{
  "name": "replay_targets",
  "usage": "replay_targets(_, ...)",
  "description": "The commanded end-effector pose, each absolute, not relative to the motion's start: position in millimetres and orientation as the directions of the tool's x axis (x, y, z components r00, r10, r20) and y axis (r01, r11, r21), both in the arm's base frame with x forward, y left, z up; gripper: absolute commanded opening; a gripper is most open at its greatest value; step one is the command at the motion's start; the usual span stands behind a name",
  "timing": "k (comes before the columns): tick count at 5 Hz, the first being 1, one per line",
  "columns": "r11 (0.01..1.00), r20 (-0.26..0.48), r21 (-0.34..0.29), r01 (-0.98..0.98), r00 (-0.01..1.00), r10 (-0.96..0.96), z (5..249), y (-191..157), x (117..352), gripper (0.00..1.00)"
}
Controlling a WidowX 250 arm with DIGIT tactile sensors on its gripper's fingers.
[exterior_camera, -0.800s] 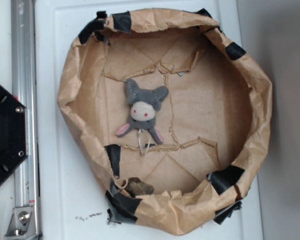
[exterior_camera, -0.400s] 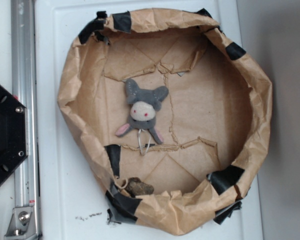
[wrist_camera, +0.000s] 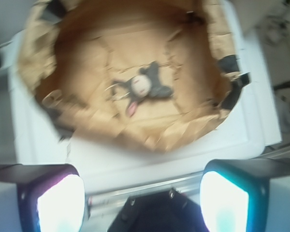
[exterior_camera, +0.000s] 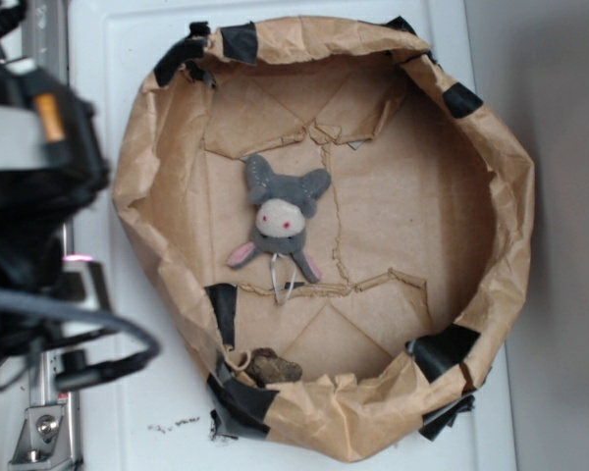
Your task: Grab the gray animal.
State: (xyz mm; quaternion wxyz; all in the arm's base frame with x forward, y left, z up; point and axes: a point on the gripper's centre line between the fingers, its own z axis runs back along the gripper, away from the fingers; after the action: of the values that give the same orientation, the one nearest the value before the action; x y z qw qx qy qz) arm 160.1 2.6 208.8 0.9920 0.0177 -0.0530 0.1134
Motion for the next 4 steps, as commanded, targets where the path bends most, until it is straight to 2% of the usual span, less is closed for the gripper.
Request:
replay_targets(1, 0.975, 0.139, 0.019, -0.219, 0.967, 0.215, 214.8, 0.7, 162.2, 1.0)
replay_targets(3, 0.975, 0.139, 0.019, -0.219, 0.967, 0.215, 214.8, 0.7, 162.2, 1.0)
replay_targets(4, 0.901, 0.132, -0.088, -0.426, 0.891, 0.434, 180.3, 17.5, 212.1, 1.0)
